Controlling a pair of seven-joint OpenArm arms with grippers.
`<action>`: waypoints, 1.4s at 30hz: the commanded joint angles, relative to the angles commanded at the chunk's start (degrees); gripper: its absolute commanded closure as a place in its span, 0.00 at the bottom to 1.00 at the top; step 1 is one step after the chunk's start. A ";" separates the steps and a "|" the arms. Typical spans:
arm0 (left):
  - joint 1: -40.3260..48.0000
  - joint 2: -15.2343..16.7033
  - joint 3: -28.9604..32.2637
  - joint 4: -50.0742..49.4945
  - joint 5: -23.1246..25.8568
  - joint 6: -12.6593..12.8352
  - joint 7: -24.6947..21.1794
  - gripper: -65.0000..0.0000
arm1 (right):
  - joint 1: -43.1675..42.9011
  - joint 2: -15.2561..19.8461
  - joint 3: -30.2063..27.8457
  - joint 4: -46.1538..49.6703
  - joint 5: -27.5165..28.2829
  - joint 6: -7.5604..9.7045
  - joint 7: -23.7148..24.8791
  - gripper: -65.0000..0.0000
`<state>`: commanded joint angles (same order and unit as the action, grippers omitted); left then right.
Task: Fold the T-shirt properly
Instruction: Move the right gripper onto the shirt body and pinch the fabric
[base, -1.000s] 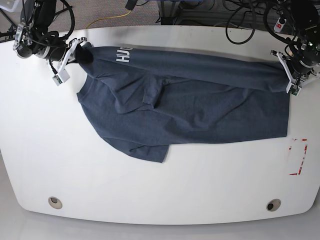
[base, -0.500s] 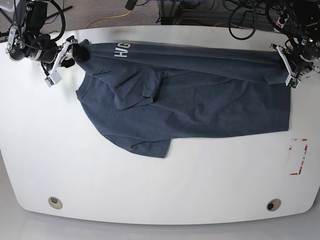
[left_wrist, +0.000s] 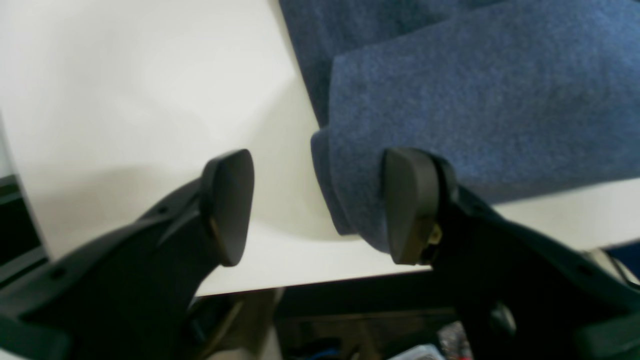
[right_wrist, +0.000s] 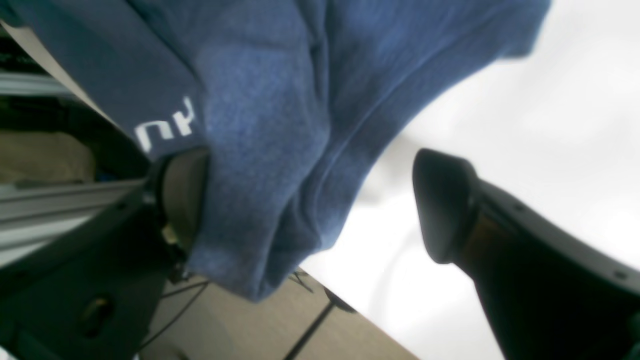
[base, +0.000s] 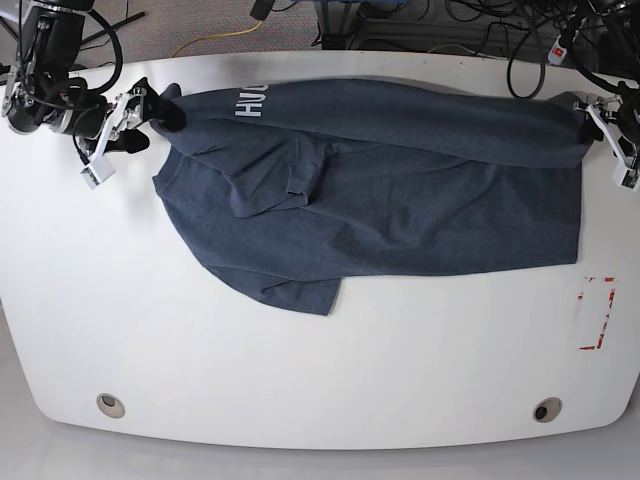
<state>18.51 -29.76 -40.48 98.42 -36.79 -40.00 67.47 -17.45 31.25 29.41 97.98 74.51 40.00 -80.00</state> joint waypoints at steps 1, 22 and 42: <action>0.09 -1.14 0.00 -0.97 -2.46 0.00 0.00 0.42 | -0.18 0.35 -0.09 0.00 1.41 0.00 0.00 0.17; 0.97 -1.76 7.47 1.23 -14.24 0.00 1.58 0.42 | -0.35 2.29 -0.09 0.44 3.34 0.00 0.00 0.17; 3.78 8.53 11.69 1.41 9.67 0.00 1.58 0.58 | -0.53 -15.91 -0.09 4.57 -26.46 0.00 0.75 0.17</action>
<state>22.29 -21.23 -28.79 99.82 -27.12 -40.00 69.05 -17.98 15.34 29.32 102.55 48.04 40.00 -79.25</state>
